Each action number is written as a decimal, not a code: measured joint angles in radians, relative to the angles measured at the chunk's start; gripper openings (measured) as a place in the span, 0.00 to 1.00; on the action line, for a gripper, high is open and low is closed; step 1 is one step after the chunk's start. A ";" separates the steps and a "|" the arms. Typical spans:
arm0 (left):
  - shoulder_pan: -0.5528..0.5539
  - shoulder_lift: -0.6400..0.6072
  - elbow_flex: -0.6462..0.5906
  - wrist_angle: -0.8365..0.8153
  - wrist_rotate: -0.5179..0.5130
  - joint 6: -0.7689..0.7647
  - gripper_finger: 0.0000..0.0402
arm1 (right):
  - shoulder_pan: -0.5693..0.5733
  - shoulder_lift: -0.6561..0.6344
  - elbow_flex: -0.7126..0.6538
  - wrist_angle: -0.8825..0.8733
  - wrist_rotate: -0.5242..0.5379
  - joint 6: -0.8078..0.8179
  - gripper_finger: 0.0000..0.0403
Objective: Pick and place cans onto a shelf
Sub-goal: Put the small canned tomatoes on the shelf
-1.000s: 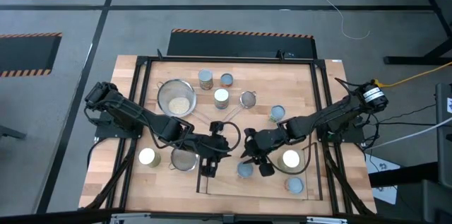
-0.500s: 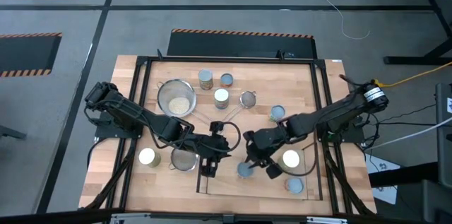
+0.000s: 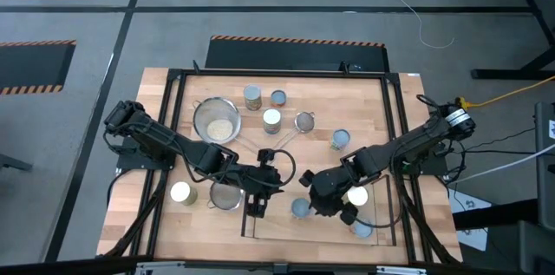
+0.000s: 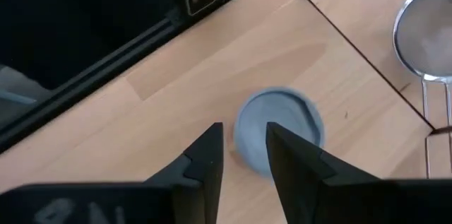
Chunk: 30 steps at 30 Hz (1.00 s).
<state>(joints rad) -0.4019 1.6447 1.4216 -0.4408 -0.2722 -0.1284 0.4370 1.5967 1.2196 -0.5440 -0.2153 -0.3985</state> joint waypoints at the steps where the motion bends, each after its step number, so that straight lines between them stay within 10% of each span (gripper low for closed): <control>1: 0.000 0.000 0.000 0.000 0.000 0.000 0.17 | 0.000 0.009 0.000 0.001 0.004 -0.002 0.28; 19: 0.000 0.000 0.000 -0.001 0.000 0.000 0.17 | 0.005 0.131 0.000 0.017 0.064 -0.076 0.28; 30: 0.000 0.000 0.000 -0.001 0.000 0.000 0.17 | 0.005 0.130 0.001 -0.011 0.082 0.042 0.10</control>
<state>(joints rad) -0.4015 1.6451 1.4216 -0.4419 -0.2722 -0.1287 0.4424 1.7267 1.2201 -0.5550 -0.1333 -0.3564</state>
